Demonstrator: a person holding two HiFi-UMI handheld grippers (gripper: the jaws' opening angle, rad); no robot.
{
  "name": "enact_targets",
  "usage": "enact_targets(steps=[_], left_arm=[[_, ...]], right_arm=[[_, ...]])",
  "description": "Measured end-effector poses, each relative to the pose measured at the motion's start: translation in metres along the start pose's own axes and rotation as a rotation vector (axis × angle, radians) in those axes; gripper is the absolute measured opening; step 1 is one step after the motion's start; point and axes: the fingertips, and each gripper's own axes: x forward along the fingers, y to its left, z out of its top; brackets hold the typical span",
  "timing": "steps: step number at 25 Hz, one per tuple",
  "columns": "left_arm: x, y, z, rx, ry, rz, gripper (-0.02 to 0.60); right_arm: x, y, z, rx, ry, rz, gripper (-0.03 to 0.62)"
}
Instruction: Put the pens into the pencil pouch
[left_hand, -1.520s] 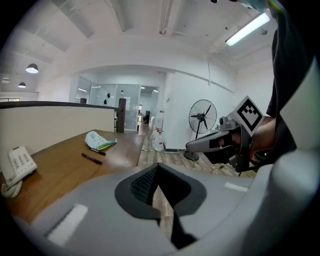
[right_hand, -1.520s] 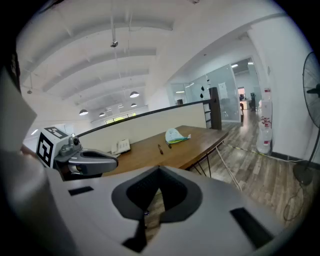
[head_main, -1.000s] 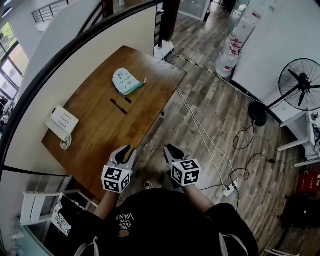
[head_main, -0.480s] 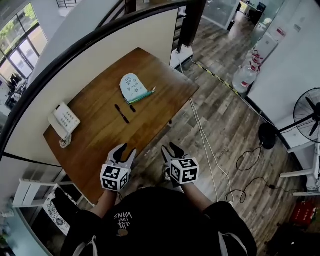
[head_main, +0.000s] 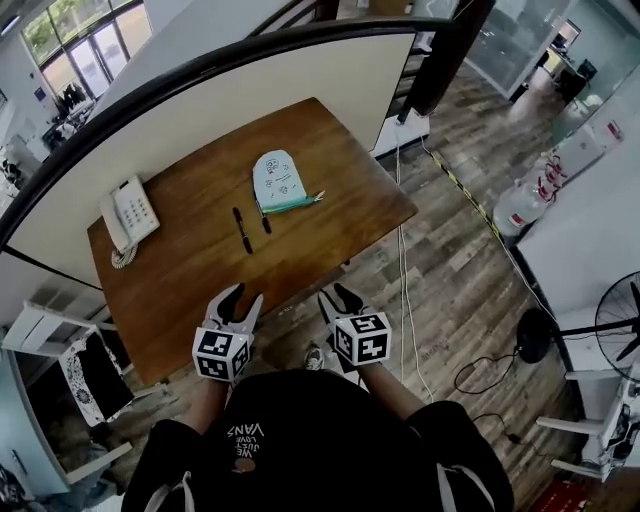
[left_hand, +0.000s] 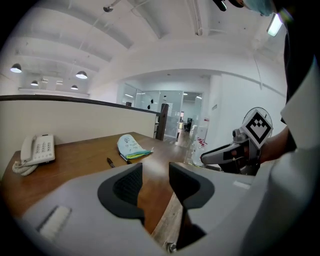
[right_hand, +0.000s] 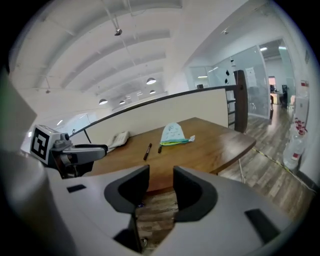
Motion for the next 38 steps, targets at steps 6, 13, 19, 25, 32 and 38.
enact_targets(steps=[6, 13, 19, 25, 32, 38], left_arm=[[-0.005, 0.01, -0.01, -0.061, 0.011, 0.112, 0.152], [0.007, 0.03, 0.0, -0.067, -0.01, 0.133, 0.152], [0.024, 0.064, 0.018, -0.051, -0.009, 0.096, 0.152], [0.042, 0.097, 0.023, -0.066, -0.002, 0.079, 0.152], [0.049, 0.13, 0.019, -0.092, 0.019, 0.09, 0.152], [0.057, 0.151, 0.013, -0.119, 0.034, 0.096, 0.152]], right_arm=[[0.017, -0.005, 0.008, -0.049, 0.024, 0.063, 0.12], [0.044, -0.006, 0.009, -0.067, 0.054, 0.08, 0.12], [0.08, 0.001, 0.027, -0.069, 0.069, 0.054, 0.12], [0.128, 0.008, 0.038, -0.092, 0.096, 0.053, 0.12], [0.189, 0.02, 0.045, -0.147, 0.144, 0.071, 0.12], [0.23, 0.024, 0.044, -0.214, 0.192, 0.071, 0.12]])
